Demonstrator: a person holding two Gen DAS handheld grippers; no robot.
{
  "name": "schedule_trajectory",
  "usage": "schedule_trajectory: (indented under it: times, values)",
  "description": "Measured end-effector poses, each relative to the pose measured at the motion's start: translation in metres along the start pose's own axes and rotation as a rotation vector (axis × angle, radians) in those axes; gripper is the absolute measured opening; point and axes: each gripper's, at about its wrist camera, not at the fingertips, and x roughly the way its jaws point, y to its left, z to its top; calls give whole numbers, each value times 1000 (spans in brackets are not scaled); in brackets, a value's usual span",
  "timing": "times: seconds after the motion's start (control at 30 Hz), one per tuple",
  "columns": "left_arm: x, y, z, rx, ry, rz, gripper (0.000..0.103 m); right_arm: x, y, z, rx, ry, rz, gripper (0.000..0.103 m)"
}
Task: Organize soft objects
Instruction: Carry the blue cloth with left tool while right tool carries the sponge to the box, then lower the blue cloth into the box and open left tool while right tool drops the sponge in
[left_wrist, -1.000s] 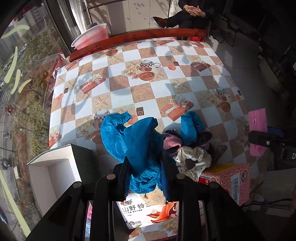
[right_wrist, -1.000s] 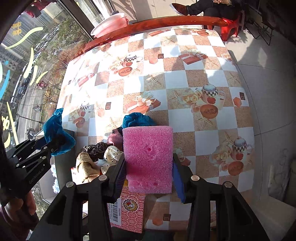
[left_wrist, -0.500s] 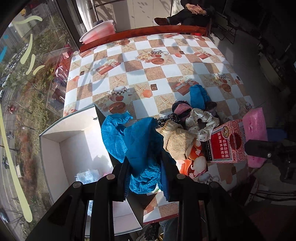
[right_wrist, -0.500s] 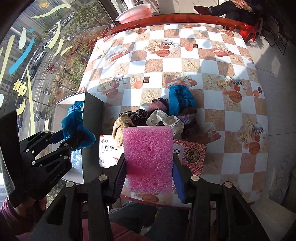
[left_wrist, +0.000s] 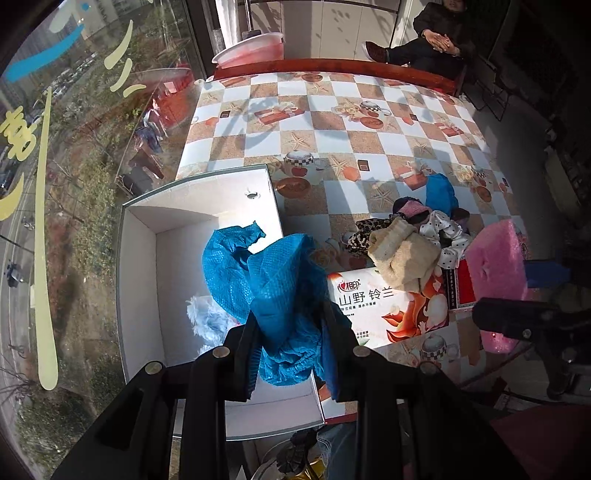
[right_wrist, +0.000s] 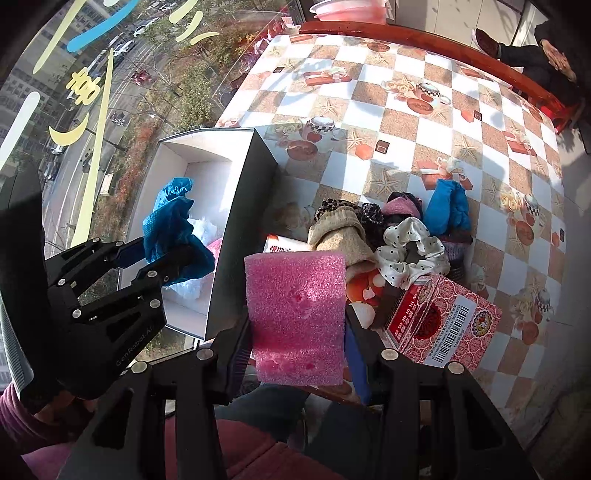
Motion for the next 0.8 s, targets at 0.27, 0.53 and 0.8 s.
schedule_trajectory:
  times: [0.27,0.53,0.8]
  values:
    - [3,31,-14,-112,11,12,31,10,36,20,-117,27,-3,47]
    - [7,48,-22,-166,22,22,31,18,71,40,-188,20,25,47]
    - [10,59,-26,-201,33,27,31,34,86,32,-227,70,38,47]
